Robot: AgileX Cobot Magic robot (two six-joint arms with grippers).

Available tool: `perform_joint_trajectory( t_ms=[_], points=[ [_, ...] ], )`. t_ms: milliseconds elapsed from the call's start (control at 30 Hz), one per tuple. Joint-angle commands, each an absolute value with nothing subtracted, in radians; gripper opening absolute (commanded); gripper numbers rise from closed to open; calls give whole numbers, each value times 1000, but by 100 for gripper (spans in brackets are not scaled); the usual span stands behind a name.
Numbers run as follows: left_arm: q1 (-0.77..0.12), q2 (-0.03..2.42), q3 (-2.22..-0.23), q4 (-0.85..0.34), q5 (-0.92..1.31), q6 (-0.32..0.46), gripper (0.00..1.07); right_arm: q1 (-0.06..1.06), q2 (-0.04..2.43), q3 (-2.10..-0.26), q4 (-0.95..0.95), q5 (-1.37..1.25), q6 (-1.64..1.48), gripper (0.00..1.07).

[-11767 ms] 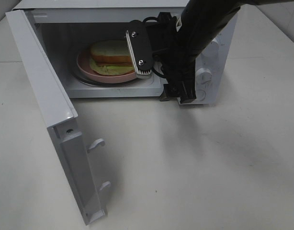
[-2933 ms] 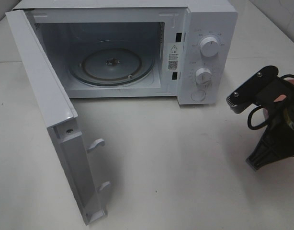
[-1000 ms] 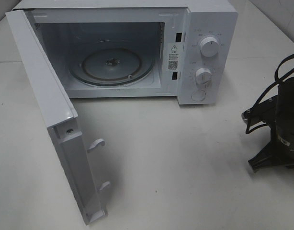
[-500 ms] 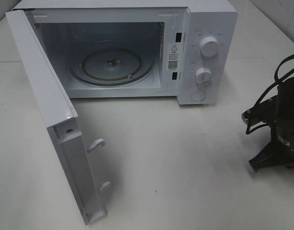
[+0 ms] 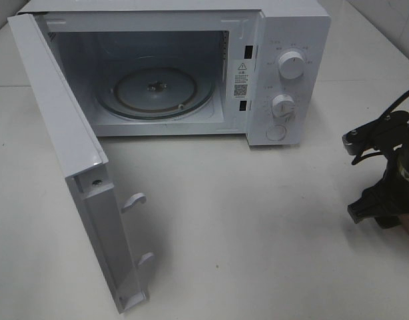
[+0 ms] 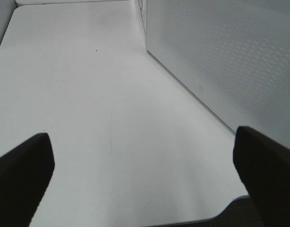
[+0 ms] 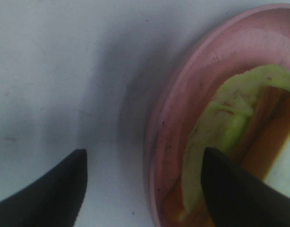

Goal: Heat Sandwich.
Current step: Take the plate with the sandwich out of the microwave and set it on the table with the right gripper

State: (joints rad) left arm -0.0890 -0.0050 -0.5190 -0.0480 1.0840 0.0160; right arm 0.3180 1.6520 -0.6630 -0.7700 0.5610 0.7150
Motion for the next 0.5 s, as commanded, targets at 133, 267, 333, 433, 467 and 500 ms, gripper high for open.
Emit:
perform_joint_trajectory(
  t_ms=[133, 267, 333, 433, 467, 500],
  points=[
    [-88, -20, -517, -52, 1071, 11, 98, 314, 1513, -667, -539, 578, 456, 74],
    [-88, -20, -517, -52, 1071, 11, 98, 314, 1416, -667, -383, 597, 296, 76],
    [-88, -20, -517, -52, 1071, 11, 98, 314, 1361, -667, -307, 609, 219, 77],
    [-88, -20, -517, -52, 1071, 11, 98, 314, 1283, -667, -220, 643, 130, 76],
    [-88, -20, -517, -52, 1071, 11, 98, 314, 1260, -667, -200, 657, 107, 76],
    [-88, -20, -517, -52, 1071, 11, 98, 314, 1260, -667, -200, 657, 107, 76]
  ],
)
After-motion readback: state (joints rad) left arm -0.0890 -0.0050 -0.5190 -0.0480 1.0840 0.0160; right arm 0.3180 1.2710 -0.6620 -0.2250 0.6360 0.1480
